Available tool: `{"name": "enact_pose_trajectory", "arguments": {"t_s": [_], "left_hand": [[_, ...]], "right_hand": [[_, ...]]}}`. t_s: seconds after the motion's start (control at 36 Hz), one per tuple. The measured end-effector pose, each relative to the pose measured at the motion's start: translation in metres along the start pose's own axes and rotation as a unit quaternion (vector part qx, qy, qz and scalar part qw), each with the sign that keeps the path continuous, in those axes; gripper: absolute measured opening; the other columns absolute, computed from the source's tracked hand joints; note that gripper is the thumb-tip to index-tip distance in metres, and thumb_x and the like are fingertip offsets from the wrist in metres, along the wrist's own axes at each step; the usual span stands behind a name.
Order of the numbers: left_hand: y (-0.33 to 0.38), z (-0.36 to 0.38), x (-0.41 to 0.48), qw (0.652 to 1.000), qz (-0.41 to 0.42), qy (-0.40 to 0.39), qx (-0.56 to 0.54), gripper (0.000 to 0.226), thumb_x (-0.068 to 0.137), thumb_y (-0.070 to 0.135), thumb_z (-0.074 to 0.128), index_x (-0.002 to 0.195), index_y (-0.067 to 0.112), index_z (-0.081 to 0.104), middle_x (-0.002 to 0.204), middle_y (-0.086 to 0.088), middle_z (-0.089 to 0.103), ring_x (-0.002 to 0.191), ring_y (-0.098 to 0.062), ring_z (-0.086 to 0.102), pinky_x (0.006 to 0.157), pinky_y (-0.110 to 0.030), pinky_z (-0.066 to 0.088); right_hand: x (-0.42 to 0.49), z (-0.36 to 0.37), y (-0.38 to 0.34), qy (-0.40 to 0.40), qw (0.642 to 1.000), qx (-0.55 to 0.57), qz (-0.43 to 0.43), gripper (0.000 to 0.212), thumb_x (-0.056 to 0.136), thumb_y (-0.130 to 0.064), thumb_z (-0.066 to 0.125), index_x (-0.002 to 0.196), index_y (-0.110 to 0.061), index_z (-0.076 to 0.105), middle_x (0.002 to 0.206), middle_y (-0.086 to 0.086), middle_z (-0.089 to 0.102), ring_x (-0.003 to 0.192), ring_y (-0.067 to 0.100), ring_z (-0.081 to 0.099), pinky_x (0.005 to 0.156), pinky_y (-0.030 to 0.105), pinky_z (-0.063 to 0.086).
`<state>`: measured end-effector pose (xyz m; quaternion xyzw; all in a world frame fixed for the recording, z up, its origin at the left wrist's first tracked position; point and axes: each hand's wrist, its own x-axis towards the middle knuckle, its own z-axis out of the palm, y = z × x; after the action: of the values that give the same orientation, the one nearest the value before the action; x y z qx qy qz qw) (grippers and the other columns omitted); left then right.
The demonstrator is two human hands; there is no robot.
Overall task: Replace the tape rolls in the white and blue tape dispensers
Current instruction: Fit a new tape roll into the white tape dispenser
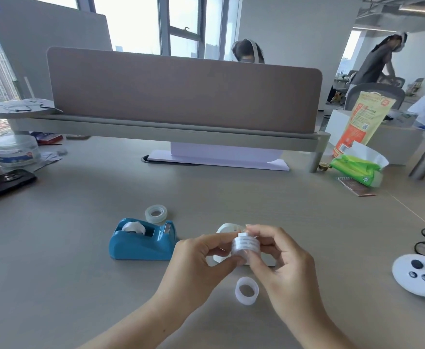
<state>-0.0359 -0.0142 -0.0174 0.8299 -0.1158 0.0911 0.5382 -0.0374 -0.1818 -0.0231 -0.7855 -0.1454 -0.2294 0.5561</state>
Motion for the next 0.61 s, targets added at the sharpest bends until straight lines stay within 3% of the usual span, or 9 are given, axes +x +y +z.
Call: {"name": "enact_pose_trajectory", "arguments": {"t_s": [0.14, 0.33, 0.42, 0.5, 0.61], "left_hand": [[-0.0022, 0.0007, -0.0001, 1.000, 0.001, 0.008, -0.021, 0.036, 0.081, 0.022, 0.080, 0.106, 0.046, 0.073, 0.095, 0.012, 0.079, 0.093, -0.011, 0.074, 0.090, -0.040, 0.057], [0.0000, -0.0005, -0.0005, 0.996, -0.011, 0.006, -0.089, 0.024, 0.085, 0.013, 0.076, 0.103, 0.030, 0.079, 0.096, 0.010, 0.081, 0.095, -0.011, 0.076, 0.094, -0.039, 0.058], [0.0029, -0.0027, -0.0003, 0.993, -0.015, -0.001, -0.114, 0.019, 0.087, 0.015, 0.075, 0.102, 0.025, 0.079, 0.097, 0.007, 0.081, 0.096, -0.013, 0.076, 0.095, -0.040, 0.057], [0.0041, -0.0040, 0.0008, 0.992, -0.022, -0.001, -0.127, 0.017, 0.085, 0.016, 0.077, 0.100, 0.022, 0.080, 0.094, 0.005, 0.081, 0.094, -0.014, 0.077, 0.093, -0.040, 0.058], [0.0036, -0.0046, 0.0022, 0.989, -0.029, -0.005, -0.147, 0.017, 0.079, 0.020, 0.080, 0.096, 0.021, 0.080, 0.092, 0.004, 0.082, 0.092, -0.015, 0.077, 0.091, -0.036, 0.059]], "right_hand": [[-0.0008, 0.0009, -0.0013, -0.005, 1.000, 0.022, 0.021, 0.026, 0.085, -0.006, 0.075, 0.101, -0.026, 0.071, 0.092, -0.010, 0.078, 0.087, 0.015, 0.075, 0.072, 0.030, 0.061], [0.0019, 0.0005, -0.0054, -0.036, 0.999, 0.026, 0.030, 0.023, 0.085, -0.016, 0.073, 0.103, -0.030, 0.070, 0.093, -0.019, 0.077, 0.088, 0.004, 0.074, 0.075, 0.010, 0.054], [0.0024, -0.0007, -0.0068, -0.062, 0.995, 0.069, 0.040, 0.022, 0.085, -0.023, 0.068, 0.107, -0.027, 0.070, 0.098, -0.015, 0.078, 0.091, 0.006, 0.074, 0.079, 0.015, 0.056], [0.0030, -0.0020, -0.0066, -0.088, 0.991, 0.093, 0.047, 0.022, 0.090, -0.012, 0.066, 0.110, -0.021, 0.072, 0.109, -0.007, 0.078, 0.097, 0.015, 0.075, 0.086, 0.029, 0.058], [0.0031, -0.0030, -0.0048, -0.074, 0.990, 0.103, 0.061, 0.021, 0.089, -0.008, 0.069, 0.105, -0.021, 0.073, 0.104, -0.002, 0.079, 0.097, 0.017, 0.075, 0.087, 0.034, 0.059]]}}
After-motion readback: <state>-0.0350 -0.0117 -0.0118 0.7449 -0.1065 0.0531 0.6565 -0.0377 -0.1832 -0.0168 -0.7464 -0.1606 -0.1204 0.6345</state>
